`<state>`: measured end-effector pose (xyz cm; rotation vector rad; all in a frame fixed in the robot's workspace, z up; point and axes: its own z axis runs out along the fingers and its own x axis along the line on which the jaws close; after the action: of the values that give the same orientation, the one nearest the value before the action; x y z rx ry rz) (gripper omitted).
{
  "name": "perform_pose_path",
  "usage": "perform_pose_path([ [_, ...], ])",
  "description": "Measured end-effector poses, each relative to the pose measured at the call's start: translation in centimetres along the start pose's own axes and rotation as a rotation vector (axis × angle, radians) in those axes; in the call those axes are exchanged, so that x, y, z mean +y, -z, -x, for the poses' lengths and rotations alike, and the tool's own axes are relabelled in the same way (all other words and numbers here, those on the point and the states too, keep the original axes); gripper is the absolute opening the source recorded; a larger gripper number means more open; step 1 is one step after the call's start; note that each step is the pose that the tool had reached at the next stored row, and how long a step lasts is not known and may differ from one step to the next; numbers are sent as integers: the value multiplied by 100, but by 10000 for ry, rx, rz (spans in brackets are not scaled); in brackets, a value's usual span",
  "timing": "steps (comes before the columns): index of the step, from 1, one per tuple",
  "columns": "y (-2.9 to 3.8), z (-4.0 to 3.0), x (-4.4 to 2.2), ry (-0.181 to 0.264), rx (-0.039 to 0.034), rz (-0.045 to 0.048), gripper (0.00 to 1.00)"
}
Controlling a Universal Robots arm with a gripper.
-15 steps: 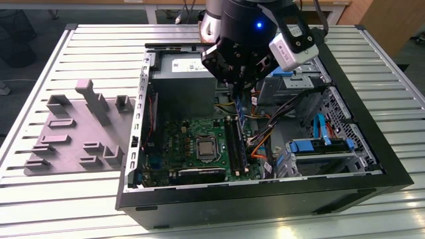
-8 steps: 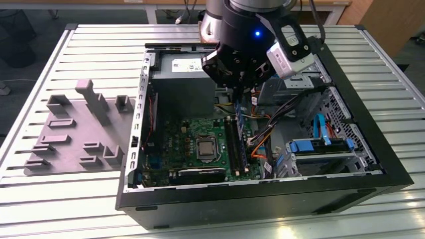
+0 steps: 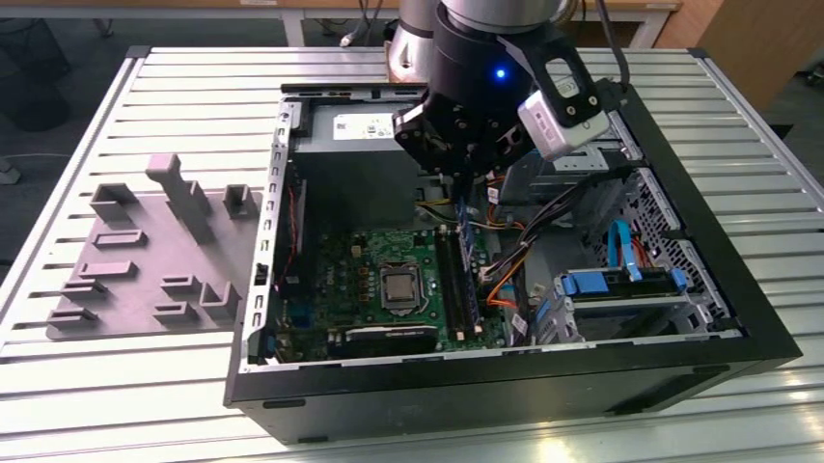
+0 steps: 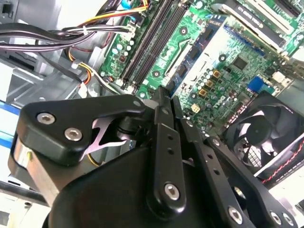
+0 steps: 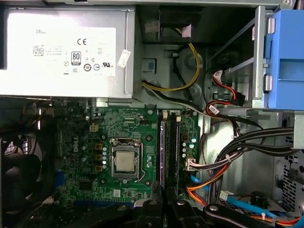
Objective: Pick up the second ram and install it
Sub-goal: 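Insert the second ram into the second slot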
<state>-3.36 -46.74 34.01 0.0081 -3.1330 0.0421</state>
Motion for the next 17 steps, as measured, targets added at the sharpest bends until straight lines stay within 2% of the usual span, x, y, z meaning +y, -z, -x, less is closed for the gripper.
perform_pose_path([
  [4, -53, 2, 0, -18, 10, 2, 14],
  [8, -123, 3, -12, 8, 75, -1, 14],
  [12, -198, 7, -11, 297, 110, -1, 14],
  [17, -288, 7, -9, 242, 115, -1, 14],
])
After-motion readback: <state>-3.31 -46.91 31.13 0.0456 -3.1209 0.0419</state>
